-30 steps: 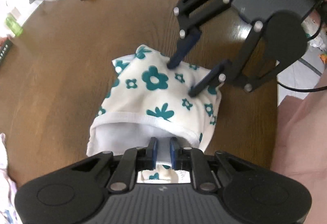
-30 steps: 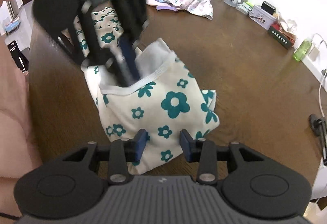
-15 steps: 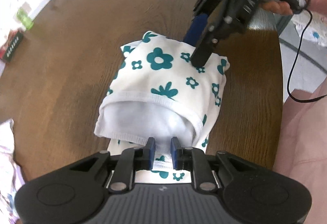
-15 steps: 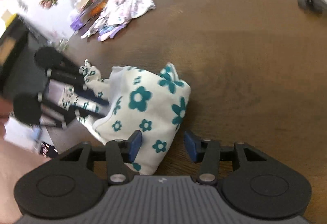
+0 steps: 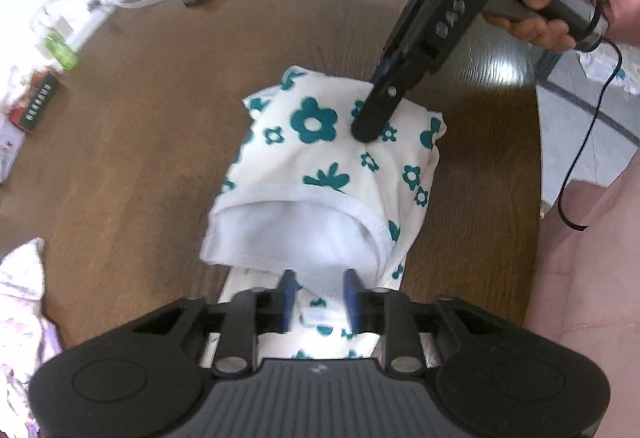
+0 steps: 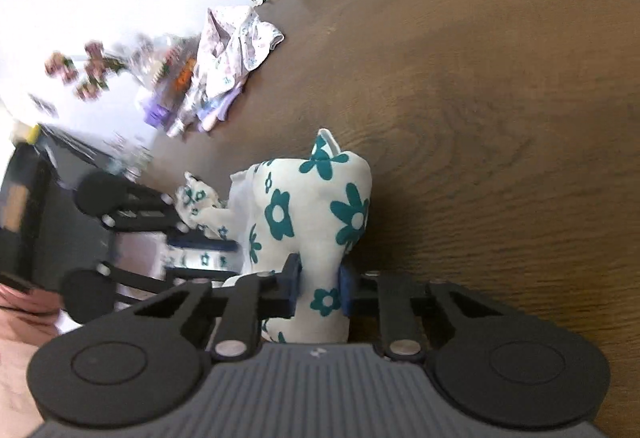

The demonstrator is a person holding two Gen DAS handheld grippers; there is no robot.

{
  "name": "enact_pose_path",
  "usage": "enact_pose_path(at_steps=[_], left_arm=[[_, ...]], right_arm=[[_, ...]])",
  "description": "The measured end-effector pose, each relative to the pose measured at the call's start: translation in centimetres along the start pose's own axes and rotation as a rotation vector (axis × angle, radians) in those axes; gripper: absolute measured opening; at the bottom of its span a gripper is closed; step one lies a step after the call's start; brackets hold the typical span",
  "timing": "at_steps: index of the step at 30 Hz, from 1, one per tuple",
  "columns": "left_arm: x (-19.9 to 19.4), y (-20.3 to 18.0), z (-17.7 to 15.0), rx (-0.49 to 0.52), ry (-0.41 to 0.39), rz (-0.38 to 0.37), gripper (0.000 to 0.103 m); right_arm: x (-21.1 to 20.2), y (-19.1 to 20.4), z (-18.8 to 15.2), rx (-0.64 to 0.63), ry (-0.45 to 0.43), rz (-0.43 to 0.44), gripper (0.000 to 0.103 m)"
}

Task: Fold clothes
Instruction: 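Fold the collar end with the right tool onto the stack while the left tool holds the shirt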

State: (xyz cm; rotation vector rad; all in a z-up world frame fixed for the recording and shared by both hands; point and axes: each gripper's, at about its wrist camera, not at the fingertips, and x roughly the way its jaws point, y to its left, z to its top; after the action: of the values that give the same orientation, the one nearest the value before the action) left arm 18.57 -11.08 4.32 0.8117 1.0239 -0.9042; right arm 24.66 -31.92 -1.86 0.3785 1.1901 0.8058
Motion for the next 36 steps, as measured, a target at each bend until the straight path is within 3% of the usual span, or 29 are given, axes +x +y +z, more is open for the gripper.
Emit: enact_pose_path(at_steps=[9,13,16,21,25,30,36], left_arm=[[-2.8,0.2,-5.2,-0.08,-0.014,0.081,0.041],[-2.6,0.1,-7.9,-0.123,-0.005,0.115,0.041],[-1.2,0.8,-9.6,-0.164,0.002,0.122,0.041],[-0.2,2.4,-12.3,-0.25,-0.058,0.063,0.043],[-0.8,2.0,-13.6,-0.251,-0.113,0.056,0.043],[-0.8,1.5,-14.3,-0.247,-0.149,0.052,0.043],[-0.2,2.2,-14.3,-0.265,-0.165,0.044,0.046]], right_arm=[[-4.2,8.3,2.9,-0.341,0.084,-0.471,0.017],[-2.8,13.4,3.6,-0.53,0.189,-0.656,0.017],[-0.3,16.8,3.3,-0.641,0.255,-0.733,0.017],[4.4,21.1,1.6,-0.744,0.337,-0.755,0.018],[7.6,21.9,1.2,-0.693,0.351,-0.726,0.018],[9.8,21.5,0.9,-0.563,0.302,-0.651,0.018],[10.0,20.2,-0.4,-0.453,0.26,-0.489,0.041]])
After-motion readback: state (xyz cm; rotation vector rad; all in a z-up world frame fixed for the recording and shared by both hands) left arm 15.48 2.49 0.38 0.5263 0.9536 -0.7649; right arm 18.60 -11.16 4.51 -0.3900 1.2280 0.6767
